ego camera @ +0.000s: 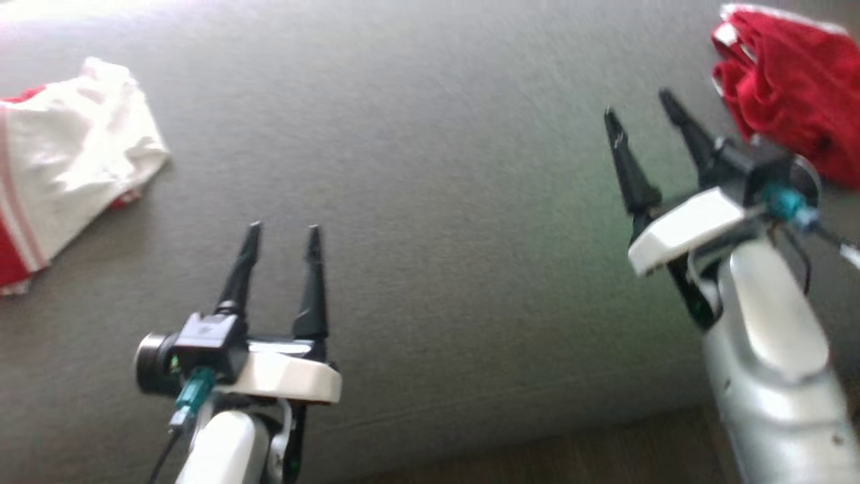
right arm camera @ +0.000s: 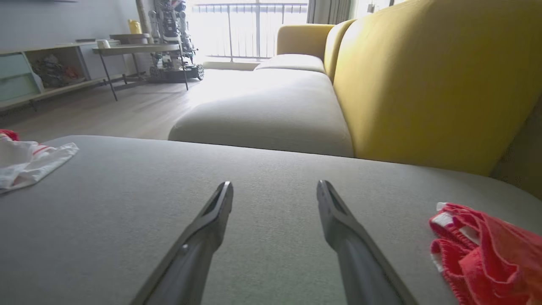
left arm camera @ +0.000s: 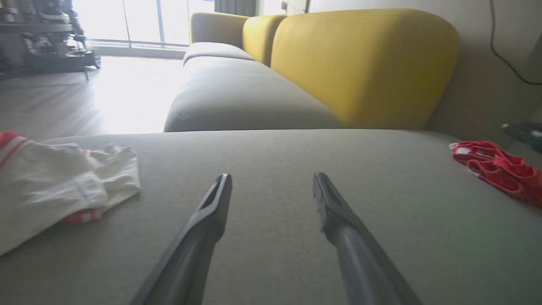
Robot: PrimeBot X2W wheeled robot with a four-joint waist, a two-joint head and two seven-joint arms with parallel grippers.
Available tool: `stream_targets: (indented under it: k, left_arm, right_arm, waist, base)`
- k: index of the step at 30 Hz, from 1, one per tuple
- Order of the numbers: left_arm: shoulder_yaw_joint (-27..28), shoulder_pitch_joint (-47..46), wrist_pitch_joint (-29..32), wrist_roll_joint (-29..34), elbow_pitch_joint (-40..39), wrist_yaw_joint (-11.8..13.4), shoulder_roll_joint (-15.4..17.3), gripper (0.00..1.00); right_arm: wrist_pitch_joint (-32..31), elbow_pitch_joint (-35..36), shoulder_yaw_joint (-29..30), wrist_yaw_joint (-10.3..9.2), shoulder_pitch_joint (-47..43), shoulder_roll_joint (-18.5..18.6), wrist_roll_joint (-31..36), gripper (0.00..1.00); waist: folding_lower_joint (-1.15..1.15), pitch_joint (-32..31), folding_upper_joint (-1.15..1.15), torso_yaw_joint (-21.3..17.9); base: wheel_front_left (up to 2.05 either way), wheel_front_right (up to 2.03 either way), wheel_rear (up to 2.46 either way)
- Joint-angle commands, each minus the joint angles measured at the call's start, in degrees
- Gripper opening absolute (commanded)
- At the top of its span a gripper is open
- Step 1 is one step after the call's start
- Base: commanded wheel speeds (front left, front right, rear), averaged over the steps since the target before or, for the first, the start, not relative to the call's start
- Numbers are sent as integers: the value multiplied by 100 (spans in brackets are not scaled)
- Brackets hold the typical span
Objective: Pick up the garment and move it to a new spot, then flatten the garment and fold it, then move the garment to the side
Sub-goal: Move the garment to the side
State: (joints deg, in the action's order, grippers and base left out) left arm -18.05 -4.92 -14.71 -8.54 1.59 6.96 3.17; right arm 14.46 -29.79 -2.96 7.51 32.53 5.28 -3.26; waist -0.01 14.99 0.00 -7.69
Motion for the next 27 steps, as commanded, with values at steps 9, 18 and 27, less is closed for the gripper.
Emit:
stream_targets:
  k: [9, 18, 27]
  left_arm:
    - [447, 427, -29, -607, -355, 364, -27, 100]
    - [517, 886, -29, -650, -416, 303, -28, 100]
    - [630, 1204, -29, -390, -327, 117, -29, 100]
  right_arm:
    - [53, 1395, -116, -2, -1273, -232, -133, 100]
    - [53, 2233, -2, -2, -2684, -239, -356, 100]
    - [53, 2307, 88, -2, -3483, -239, -462, 100]
  waist:
    - [1, -853, 0, 699]
    - [1, -1517, 0, 804]
    - [1, -1780, 0, 812]
  base:
    - [0, 0, 0]
    - [0, 0, 0]
    - [0, 0, 0]
